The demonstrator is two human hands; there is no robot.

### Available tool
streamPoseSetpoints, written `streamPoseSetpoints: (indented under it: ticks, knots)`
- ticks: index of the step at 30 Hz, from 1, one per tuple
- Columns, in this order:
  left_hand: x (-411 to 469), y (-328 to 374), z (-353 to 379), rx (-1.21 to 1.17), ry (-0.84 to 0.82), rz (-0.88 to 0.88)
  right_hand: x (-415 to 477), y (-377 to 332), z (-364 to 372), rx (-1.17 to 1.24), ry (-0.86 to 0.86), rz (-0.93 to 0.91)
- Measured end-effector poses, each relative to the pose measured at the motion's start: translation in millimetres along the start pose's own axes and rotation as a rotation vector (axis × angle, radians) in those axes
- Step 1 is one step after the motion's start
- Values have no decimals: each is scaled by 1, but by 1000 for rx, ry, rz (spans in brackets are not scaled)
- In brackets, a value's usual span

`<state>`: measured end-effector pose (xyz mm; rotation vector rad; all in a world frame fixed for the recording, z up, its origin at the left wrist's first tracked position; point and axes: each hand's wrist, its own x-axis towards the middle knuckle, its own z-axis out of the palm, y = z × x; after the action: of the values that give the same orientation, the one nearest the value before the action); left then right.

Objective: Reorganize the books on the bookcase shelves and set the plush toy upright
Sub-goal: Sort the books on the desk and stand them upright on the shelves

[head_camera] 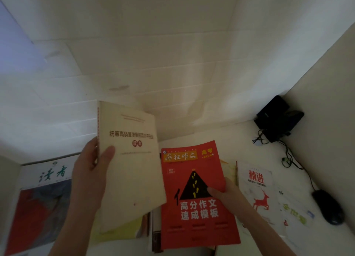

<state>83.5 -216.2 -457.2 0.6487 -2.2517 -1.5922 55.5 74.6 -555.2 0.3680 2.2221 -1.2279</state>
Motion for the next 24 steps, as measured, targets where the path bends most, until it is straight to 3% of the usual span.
streamPoseSetpoints:
  ticks: [10, 18, 20, 24]
  knots:
    - [6, 0, -7, -153, -17, -128, -9, 6, -61, 366, 40, 116]
    - [-28, -45, 33, -417, -320, -648, -28, 5, -116, 405, 91, 83]
    - [-43, -66, 56, -333, -330, -651, -33, 3, -127, 417, 133, 78]
    - [-77, -105, 97, 53, -287, -427, -33, 4, -140, 414, 264, 43]
